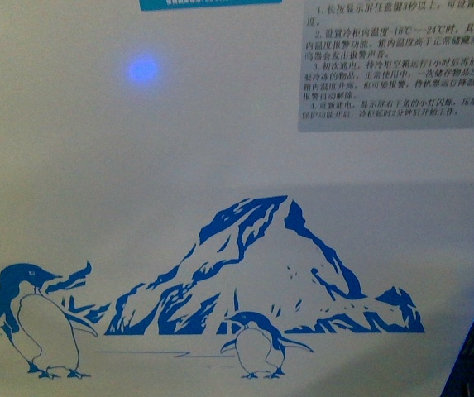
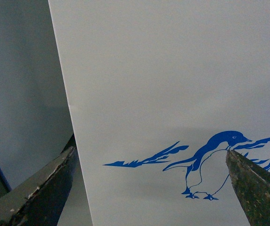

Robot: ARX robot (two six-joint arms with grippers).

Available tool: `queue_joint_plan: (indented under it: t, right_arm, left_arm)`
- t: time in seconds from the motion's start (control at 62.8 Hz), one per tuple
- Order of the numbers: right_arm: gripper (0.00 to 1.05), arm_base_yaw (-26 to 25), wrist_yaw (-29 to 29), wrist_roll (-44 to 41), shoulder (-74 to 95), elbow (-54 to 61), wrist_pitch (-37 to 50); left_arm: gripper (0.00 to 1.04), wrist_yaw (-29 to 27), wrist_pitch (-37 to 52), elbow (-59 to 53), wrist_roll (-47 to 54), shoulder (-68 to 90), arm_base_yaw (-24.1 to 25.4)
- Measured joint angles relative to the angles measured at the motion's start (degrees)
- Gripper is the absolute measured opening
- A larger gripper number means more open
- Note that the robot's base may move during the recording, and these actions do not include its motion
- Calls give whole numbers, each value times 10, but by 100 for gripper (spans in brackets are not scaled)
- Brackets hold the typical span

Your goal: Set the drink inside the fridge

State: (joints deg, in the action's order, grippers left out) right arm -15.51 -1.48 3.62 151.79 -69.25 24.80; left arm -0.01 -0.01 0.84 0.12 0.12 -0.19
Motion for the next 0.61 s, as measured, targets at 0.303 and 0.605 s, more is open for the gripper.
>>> queue_joint_plan:
  t: [0.303,0.605]
  right_arm:
    - [37,18,45,27,-392,190,-2]
    - [37,21,51,30,-819,336,-74]
  left_arm:
    - [97,0,0,0,0,0,0]
    - [97,0,0,0,0,0,0]
